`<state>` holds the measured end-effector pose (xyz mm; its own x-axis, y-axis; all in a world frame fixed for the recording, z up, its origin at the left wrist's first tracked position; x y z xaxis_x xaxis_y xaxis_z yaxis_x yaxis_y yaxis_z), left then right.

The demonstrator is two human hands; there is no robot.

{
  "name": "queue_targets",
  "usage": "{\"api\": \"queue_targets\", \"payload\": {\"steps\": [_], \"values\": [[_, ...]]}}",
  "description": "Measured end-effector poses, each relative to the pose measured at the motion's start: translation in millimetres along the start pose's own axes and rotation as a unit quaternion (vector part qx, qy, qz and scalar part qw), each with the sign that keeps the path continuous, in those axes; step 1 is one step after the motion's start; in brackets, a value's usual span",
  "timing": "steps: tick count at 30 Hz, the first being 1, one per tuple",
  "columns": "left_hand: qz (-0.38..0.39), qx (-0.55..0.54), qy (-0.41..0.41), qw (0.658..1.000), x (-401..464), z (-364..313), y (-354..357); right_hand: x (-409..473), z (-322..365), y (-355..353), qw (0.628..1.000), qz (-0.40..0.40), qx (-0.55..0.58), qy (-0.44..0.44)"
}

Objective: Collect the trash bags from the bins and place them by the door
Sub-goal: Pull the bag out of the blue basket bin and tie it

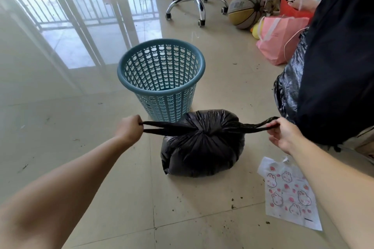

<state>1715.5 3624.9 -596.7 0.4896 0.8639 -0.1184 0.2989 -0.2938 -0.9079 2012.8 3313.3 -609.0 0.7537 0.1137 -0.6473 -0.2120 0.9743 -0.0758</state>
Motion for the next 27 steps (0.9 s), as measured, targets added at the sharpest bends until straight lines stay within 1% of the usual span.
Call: {"api": "queue_targets", "payload": {"steps": [2, 3, 5, 6, 7, 8, 10, 11, 13, 14, 15, 17, 19, 20, 22, 25, 26, 27], "values": [[-0.02, -0.102, 0.049, 0.993, -4.1, -30.5, -11.2, -17.9, 17.6, 10.1, 0.996, 0.076, 0.04, -0.014], [-0.007, -0.161, 0.075, 0.984, -9.4, -49.5, -17.1, -28.7, 28.0, 19.3, 0.991, 0.116, 0.059, -0.023], [0.059, -0.277, 0.121, 0.951, -25.2, -91.5, -28.3, -54.7, 46.2, 44.0, 0.978, 0.197, 0.049, -0.051], [0.099, -0.307, 0.141, 0.936, -33.6, -112.1, -32.1, -70.5, 52.4, 58.3, 0.968, 0.239, 0.013, -0.074], [0.127, -0.306, 0.167, 0.929, -42.0, -130.7, -35.5, -87.8, 55.4, 72.6, 0.953, 0.284, -0.039, -0.099], [0.134, -0.288, 0.199, 0.927, -48.9, -146.4, -38.3, -104.3, 56.5, 86.2, 0.931, 0.328, -0.099, -0.127], [0.108, -0.249, 0.245, 0.931, -55.7, -167.0, -42.4, -134.4, 54.1, 106.8, 0.874, 0.407, -0.202, -0.171], [0.093, -0.238, 0.256, 0.932, -56.0, -171.5, -44.3, -145.2, 51.5, 113.1, 0.848, 0.43, -0.245, -0.188], [0.091, -0.216, 0.274, 0.933, -54.8, -173.0, -47.9, -155.3, 47.2, 117.4, 0.81, 0.432, -0.325, -0.225], [0.11, -0.203, 0.286, 0.93, -55.9, -172.2, -49.1, -156.3, 46.8, 117.1, 0.797, 0.424, -0.353, -0.246], [0.149, -0.209, 0.29, 0.922, -57.5, -170.7, -47.8, -155.9, 47.1, 116.2, 0.79, 0.419, -0.366, -0.258], [0.249, -0.241, 0.278, 0.896, -64.2, -169.0, -45.3, -156.8, 50.5, 113.5, 0.778, 0.42, -0.381, -0.27], [0.308, -0.246, 0.267, 0.879, -67.4, -166.8, -43.2, -163.7, 56.7, 110.9, 0.762, 0.421, -0.4, -0.287], [0.321, -0.253, 0.259, 0.875, -67.1, -165.2, -42.3, -166.9, 59.5, 109.5, 0.756, 0.423, -0.401, -0.298], [0.333, -0.289, 0.233, 0.867, -63.5, -160.2, -37.4, -163.2, 62.0, 105.6, 0.761, 0.416, -0.388, -0.313], [0.345, -0.353, 0.174, 0.852, -57.8, -150.5, -21.0, -136.6, 52.3, 96.6, 0.776, 0.346, -0.403, -0.341], [0.343, -0.347, 0.162, 0.858, -55.2, -147.3, -12.8, -127.4, 44.4, 94.2, 0.772, 0.324, -0.418, -0.353], [0.332, -0.308, 0.165, 0.876, -53.1, -144.0, -4.8, -118.3, 34.0, 92.3, 0.76, 0.306, -0.441, -0.368]]}}
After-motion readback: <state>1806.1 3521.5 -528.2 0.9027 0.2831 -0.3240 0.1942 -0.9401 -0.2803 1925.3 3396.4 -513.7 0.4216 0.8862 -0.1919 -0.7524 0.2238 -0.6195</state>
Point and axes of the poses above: each hand's wrist, its own x-axis towards the middle knuckle, its own y-axis out of the palm, z = x × y, the point moved 3 cm from there along x, towards the middle knuckle, and after that the axes turned 4 degrees about -z, right-handed, at the moved point
